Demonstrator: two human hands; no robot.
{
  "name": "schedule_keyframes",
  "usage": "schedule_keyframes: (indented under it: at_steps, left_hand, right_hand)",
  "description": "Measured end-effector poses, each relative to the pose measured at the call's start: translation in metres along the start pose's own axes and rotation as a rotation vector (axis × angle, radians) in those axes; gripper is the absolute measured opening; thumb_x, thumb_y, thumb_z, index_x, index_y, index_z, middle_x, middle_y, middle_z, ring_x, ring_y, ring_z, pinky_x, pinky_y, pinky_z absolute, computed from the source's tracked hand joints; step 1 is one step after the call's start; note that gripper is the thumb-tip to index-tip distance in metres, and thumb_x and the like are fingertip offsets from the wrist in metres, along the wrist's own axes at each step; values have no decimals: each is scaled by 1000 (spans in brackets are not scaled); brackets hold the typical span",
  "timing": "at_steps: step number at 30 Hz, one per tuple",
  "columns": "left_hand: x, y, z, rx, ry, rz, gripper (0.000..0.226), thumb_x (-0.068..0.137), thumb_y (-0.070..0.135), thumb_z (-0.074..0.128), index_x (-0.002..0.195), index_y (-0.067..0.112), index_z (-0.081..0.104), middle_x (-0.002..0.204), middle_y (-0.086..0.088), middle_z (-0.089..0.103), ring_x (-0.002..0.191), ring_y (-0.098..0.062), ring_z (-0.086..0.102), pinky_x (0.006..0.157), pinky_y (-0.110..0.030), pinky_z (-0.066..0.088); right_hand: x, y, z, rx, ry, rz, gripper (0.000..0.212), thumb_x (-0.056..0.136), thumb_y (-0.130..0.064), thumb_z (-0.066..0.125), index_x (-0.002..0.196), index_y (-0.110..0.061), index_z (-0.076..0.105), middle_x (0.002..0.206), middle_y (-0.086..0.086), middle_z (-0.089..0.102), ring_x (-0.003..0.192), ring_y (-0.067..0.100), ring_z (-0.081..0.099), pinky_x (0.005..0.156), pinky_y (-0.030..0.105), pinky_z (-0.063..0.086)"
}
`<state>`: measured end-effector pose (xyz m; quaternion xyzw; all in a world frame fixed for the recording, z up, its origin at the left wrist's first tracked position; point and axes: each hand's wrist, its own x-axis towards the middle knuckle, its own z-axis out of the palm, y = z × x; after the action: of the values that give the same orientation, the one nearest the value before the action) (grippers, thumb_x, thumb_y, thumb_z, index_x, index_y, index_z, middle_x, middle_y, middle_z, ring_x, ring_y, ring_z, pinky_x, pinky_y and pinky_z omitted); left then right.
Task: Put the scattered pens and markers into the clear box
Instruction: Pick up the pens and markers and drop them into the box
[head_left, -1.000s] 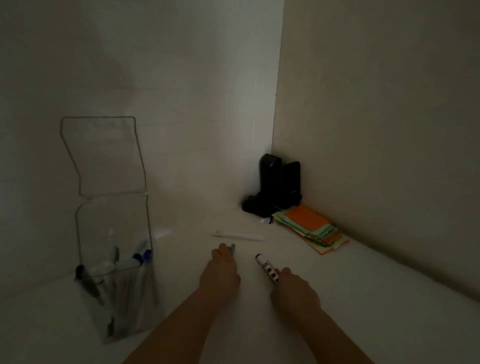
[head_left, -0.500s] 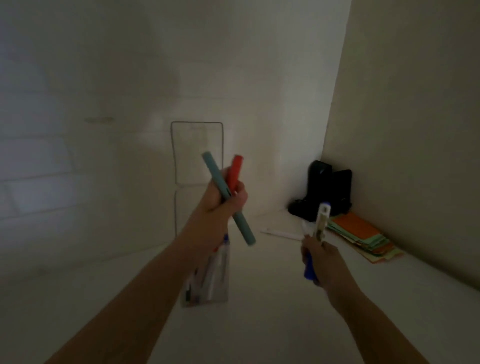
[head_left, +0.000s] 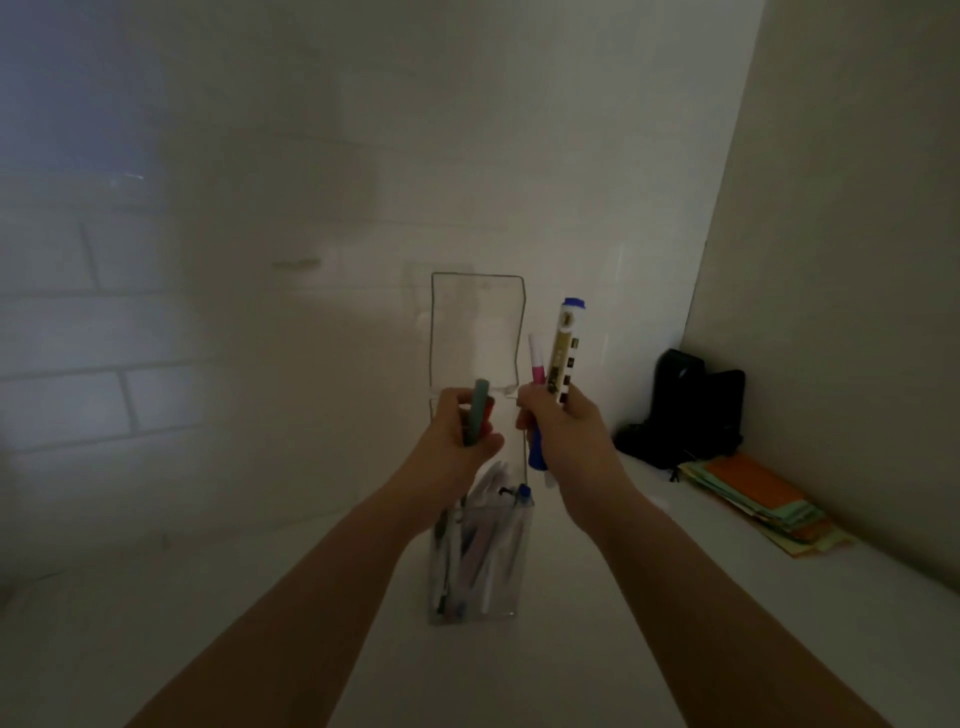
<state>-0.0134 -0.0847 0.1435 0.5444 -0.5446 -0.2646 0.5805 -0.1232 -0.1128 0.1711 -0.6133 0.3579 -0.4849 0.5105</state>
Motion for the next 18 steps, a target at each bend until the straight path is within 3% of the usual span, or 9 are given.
schedule_keyframes:
  at_steps: [4, 6, 9, 12, 14, 16, 18]
  left_hand:
    - [-1, 2, -14, -82, 39, 66, 41, 85, 5, 55, 119, 22, 39, 104, 9, 52, 99, -3, 54, 74, -16, 49]
    - [-4, 0, -23, -14, 116, 140, 35, 86, 2, 52, 114, 22, 47, 101, 11, 55, 99, -3, 57, 71, -9, 52]
    - [-8, -8, -32, 135, 188, 235, 25, 86, 1, 52, 103, 19, 55, 97, 7, 58, 91, 0, 57, 72, -1, 47]
    - [-12, -22, -32, 285, 269, 287, 28, 84, 10, 57, 106, 25, 50, 111, 7, 47, 95, 0, 49, 81, -5, 41]
    - [-15, -33, -31, 223, 253, 178, 48, 80, 23, 64, 122, 27, 40, 128, 3, 35, 116, -9, 40, 99, -18, 33]
    - [-17, -41, -30, 75, 64, -18, 89, 71, 36, 71, 138, 30, 13, 149, 2, 14, 135, -16, 21, 110, -32, 23]
    - [-22, -46, -30, 4, -141, -132, 117, 61, 35, 77, 140, 34, -10, 156, 3, -1, 141, -17, 9, 115, -43, 18]
  right_hand:
    - [5, -4, 4, 123, 52, 58, 24, 89, -18, 50, 66, -14, 57, 65, 1, 58, 61, 11, 51, 60, 18, 45]
    - [5, -4, 3, 32, 64, 28, 26, 89, -21, 51, 64, -16, 59, 63, 0, 54, 58, 10, 49, 51, 12, 46]
    - [7, -1, 5, -42, 56, -15, 24, 89, -20, 52, 67, -18, 61, 66, 2, 51, 62, 13, 48, 60, 21, 46]
    - [11, 5, 7, -227, 67, -80, 21, 89, -19, 53, 82, -4, 65, 65, 1, 52, 59, 10, 48, 59, 20, 43]
    - [12, 11, 8, -338, 56, -126, 28, 89, -20, 54, 95, 6, 64, 70, 5, 57, 64, 13, 51, 65, 23, 47]
    - [11, 15, 9, -431, 29, -162, 24, 89, -19, 55, 102, -1, 65, 85, 5, 63, 75, 14, 56, 67, 19, 48]
    - [11, 17, 11, -513, 9, -188, 24, 86, -18, 58, 108, -12, 64, 98, 3, 65, 85, 13, 59, 76, 21, 49]
